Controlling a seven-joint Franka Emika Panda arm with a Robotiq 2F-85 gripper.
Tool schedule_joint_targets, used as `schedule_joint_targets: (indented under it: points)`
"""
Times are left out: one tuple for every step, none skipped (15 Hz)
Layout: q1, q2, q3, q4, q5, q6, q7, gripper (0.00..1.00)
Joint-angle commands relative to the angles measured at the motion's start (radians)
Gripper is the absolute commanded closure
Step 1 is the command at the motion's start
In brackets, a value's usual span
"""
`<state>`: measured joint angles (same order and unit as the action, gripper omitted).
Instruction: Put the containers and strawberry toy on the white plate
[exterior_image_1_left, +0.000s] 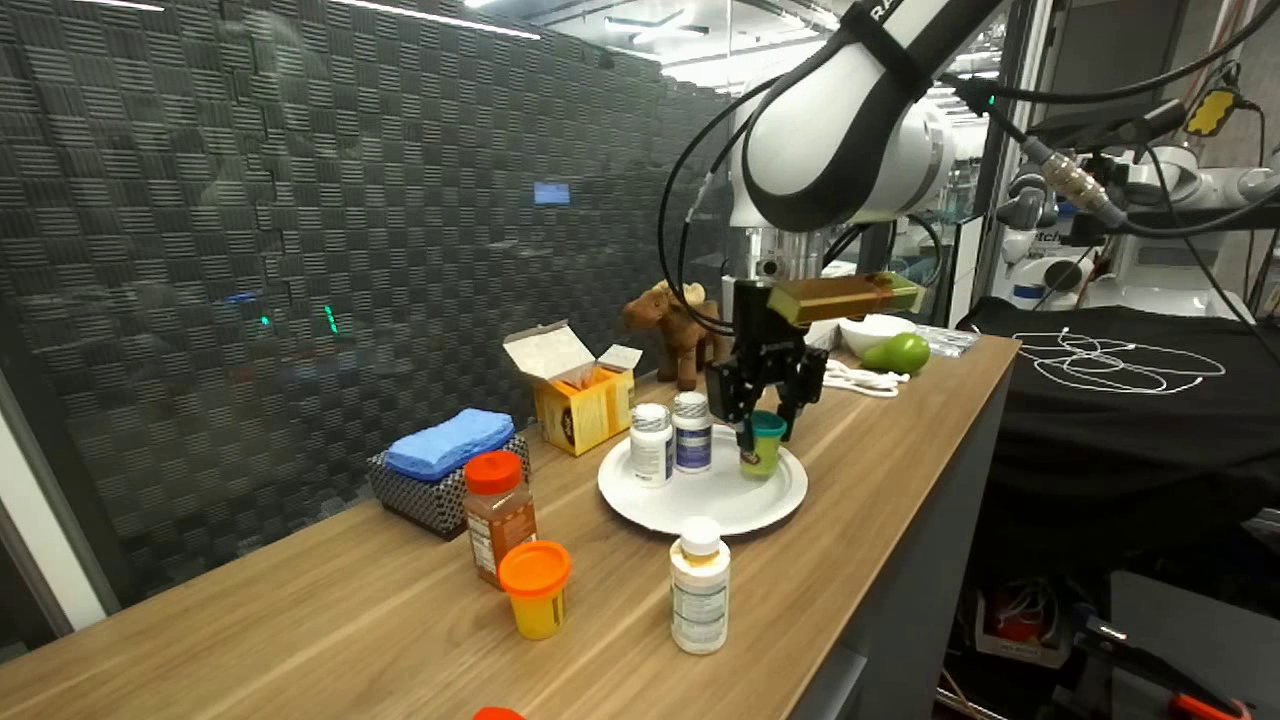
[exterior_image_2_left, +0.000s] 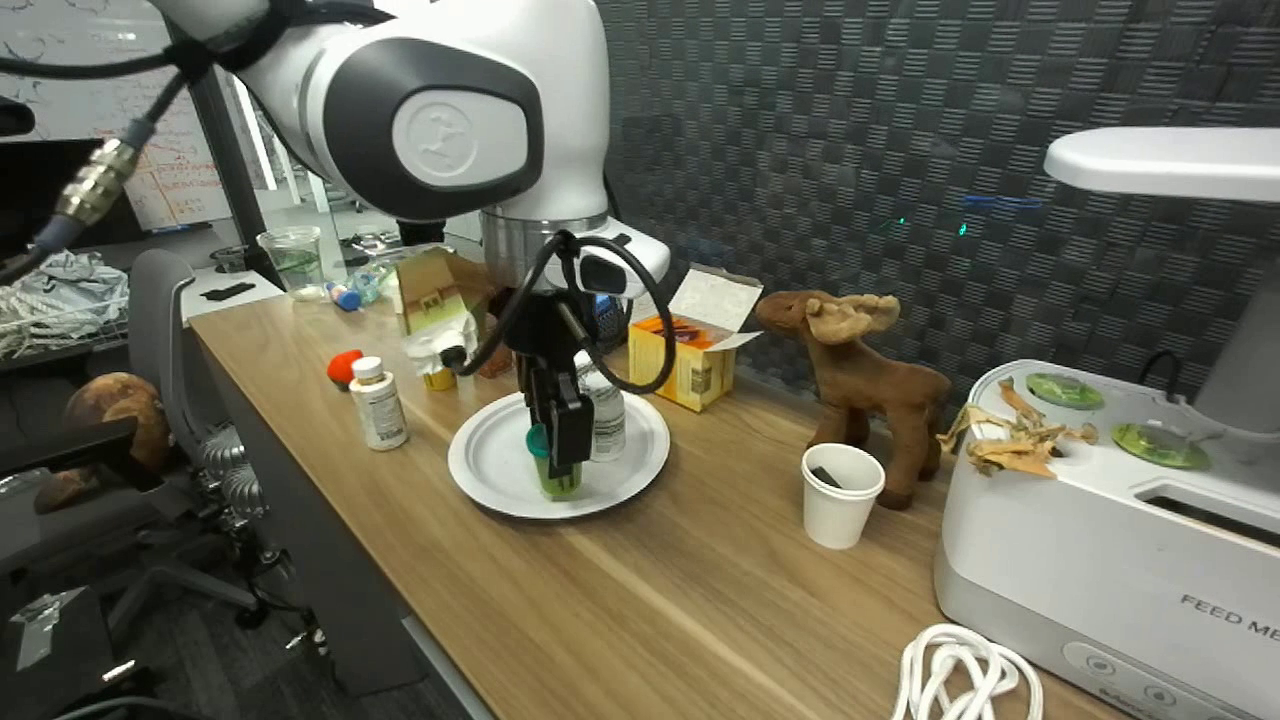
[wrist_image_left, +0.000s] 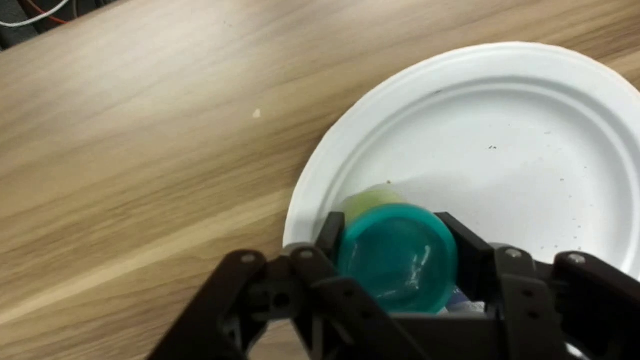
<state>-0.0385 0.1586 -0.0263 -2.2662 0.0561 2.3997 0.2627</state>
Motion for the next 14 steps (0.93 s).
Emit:
schedule_joint_targets:
  points:
    - [0.007,0.045,-0.006,0.057,0.012,0.0,-0.014,0.76]
    - [0.008,0.053,-0.008,0.062,0.005,0.004,-0.008,0.76]
    - [0.01,0.057,-0.01,0.066,0.0,0.007,-0.004,0.76]
    - [0.01,0.06,-0.009,0.07,0.002,0.008,-0.005,0.76]
    - [0.012,0.062,-0.01,0.072,-0.003,0.012,-0.003,0.76]
    - [0.015,0.06,-0.011,0.071,-0.01,0.017,0.002,0.76]
    - [0.017,0.057,-0.012,0.07,-0.017,0.022,0.006,0.26]
    - [0.019,0.054,-0.014,0.068,-0.026,0.025,0.008,0.25]
    - [0.021,0.047,-0.014,0.064,-0.034,0.028,0.009,0.18]
    - [0.022,0.041,-0.013,0.061,-0.037,0.031,0.007,0.12]
    - [0.026,0.03,-0.013,0.055,-0.045,0.034,0.009,0.05]
    - [0.029,0.018,-0.013,0.05,-0.055,0.032,0.011,0.0]
    - [0.033,0.004,-0.012,0.046,-0.067,0.025,0.01,0.0]
    - [0.039,-0.014,-0.012,0.042,-0.086,0.021,0.02,0.0]
